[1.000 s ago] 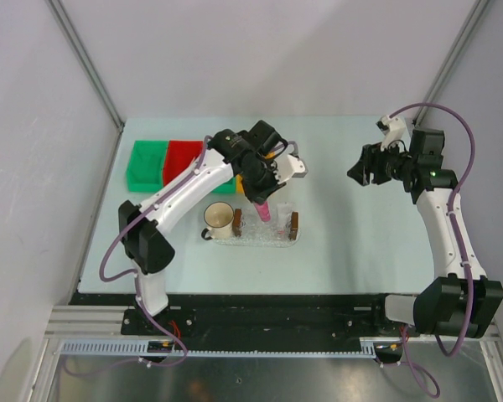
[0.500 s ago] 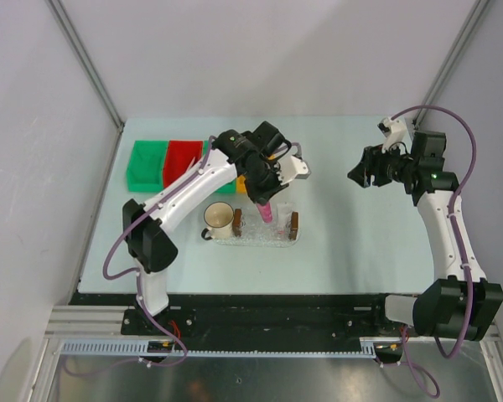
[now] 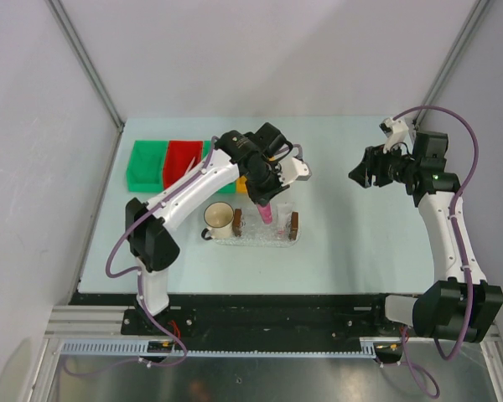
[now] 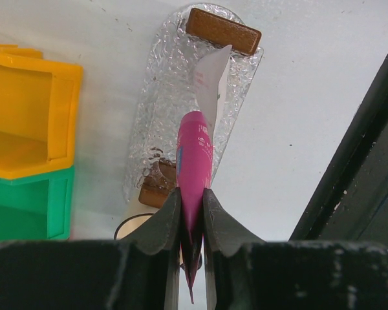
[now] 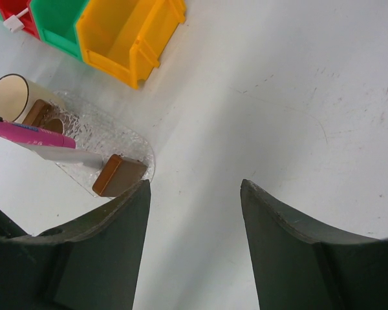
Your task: Prepare toiletry sets of a toothbrush and toothpaste on the tray
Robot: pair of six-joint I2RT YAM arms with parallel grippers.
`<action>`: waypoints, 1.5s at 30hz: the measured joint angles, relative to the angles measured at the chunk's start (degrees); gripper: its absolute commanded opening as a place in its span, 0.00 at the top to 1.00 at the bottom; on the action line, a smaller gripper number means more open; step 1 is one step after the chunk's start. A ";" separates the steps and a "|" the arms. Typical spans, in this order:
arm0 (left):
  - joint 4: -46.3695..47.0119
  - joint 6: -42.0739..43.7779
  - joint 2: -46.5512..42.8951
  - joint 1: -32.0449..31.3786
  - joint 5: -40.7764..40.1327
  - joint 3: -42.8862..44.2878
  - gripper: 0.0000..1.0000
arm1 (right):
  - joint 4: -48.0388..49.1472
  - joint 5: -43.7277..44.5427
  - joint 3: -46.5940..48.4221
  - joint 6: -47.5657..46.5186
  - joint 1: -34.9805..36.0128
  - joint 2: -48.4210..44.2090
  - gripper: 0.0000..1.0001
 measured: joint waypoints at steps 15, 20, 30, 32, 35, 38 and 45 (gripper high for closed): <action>-0.35 0.20 0.98 -0.02 -0.11 -0.02 1.00 | 0.02 -0.42 -0.31 0.00 -0.26 -0.02 0.37; -0.35 0.59 1.40 -0.04 -0.26 -0.02 1.00 | -0.02 -0.42 -0.55 0.00 -0.28 -0.02 0.38; -0.33 1.03 2.08 -0.11 -0.31 -0.02 1.00 | 0.00 -0.48 -0.79 0.00 -0.52 -0.04 0.38; -0.33 1.05 2.36 -0.11 -0.28 -0.02 1.00 | 0.00 -0.52 -0.92 0.00 -0.59 -0.04 0.38; -0.24 1.05 2.89 -0.11 -0.28 -0.02 1.00 | -0.02 -0.66 -1.18 0.00 -0.66 -0.13 0.38; -0.13 1.05 3.41 -0.13 -0.28 -0.02 1.00 | -0.02 -0.79 -1.20 -0.02 -0.74 -0.13 0.38; 0.07 1.05 4.26 -0.33 -0.28 0.02 1.00 | -0.02 -0.90 -1.22 0.00 -0.98 -0.13 0.38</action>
